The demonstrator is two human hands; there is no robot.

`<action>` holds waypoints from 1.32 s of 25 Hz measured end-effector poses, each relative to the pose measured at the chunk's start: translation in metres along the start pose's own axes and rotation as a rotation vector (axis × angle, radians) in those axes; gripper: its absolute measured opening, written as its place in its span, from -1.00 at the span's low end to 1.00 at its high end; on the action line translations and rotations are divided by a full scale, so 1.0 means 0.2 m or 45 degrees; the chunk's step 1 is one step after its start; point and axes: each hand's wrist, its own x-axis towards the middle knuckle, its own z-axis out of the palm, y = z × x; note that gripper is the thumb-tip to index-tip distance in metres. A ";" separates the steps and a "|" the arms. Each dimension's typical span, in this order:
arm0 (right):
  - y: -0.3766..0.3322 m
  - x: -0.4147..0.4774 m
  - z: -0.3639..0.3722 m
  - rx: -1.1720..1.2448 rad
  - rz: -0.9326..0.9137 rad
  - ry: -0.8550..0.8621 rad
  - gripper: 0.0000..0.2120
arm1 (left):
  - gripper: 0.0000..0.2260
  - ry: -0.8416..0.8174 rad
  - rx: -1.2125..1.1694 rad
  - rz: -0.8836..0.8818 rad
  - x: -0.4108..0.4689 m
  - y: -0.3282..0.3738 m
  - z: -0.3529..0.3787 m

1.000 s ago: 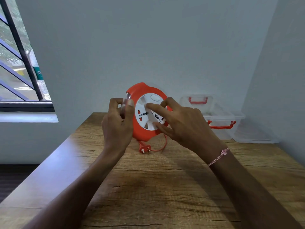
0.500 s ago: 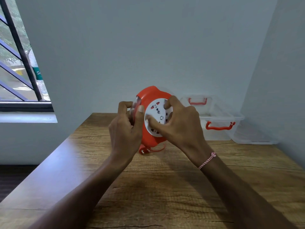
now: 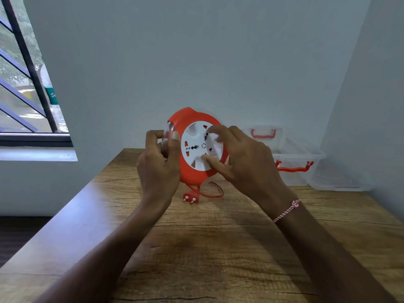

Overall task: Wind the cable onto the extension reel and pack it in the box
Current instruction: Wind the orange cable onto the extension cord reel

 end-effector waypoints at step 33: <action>0.00 0.00 -0.01 -0.160 -0.247 -0.044 -0.43 | -0.71 -0.090 0.025 0.040 -0.02 0.00 0.00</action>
